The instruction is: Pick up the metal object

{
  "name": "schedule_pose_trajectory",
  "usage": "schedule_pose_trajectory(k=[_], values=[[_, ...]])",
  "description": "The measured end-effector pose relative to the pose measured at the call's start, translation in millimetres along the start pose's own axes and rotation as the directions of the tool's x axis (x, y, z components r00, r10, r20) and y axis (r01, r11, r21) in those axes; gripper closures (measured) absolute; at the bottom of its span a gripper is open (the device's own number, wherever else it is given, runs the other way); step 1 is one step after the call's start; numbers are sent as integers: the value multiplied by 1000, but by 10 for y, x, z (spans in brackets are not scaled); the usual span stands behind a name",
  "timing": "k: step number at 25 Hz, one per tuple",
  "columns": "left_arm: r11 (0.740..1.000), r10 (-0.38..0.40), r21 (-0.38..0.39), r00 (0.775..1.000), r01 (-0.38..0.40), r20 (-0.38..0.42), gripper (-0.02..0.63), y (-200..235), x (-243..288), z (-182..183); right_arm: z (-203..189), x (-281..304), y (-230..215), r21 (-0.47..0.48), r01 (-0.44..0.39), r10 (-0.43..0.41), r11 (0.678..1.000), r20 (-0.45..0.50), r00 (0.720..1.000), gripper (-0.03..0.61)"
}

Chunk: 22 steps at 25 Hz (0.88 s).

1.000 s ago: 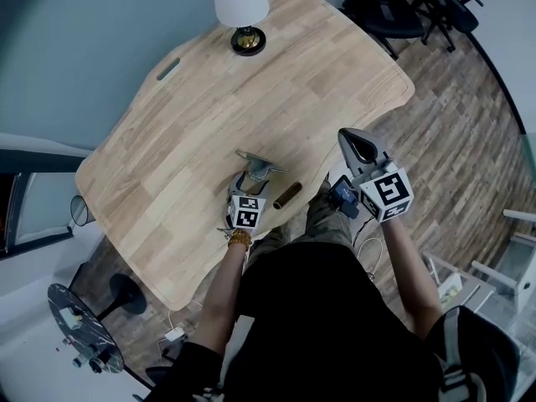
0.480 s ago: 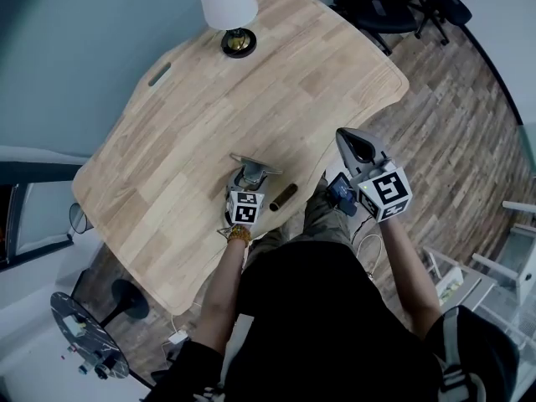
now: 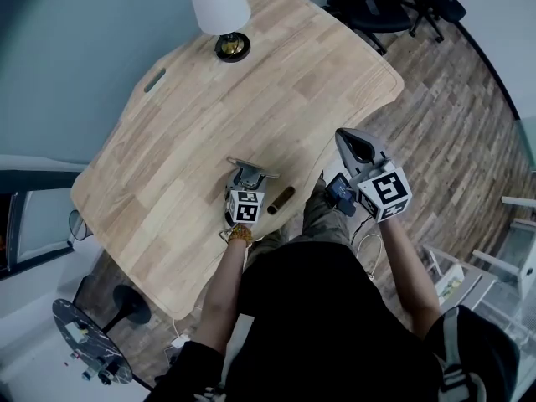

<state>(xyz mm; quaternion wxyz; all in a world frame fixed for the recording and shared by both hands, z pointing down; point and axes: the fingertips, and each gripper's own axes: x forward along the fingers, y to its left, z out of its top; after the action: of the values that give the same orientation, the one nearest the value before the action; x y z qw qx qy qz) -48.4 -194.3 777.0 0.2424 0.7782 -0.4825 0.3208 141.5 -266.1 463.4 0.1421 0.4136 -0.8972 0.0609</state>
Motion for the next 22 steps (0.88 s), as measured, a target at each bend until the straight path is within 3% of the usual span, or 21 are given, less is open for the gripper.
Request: schedule_pose_trajectory(k=[7, 22], values=[[1000, 19, 7, 1000, -19, -3, 307, 19, 2, 9, -16, 4, 6, 0, 1, -1, 1000, -3, 1000, 578], [1000, 27, -7, 1000, -27, -6, 310, 69, -90, -42, -29, -7, 71, 3, -3, 3, 1000, -3, 1000, 578]])
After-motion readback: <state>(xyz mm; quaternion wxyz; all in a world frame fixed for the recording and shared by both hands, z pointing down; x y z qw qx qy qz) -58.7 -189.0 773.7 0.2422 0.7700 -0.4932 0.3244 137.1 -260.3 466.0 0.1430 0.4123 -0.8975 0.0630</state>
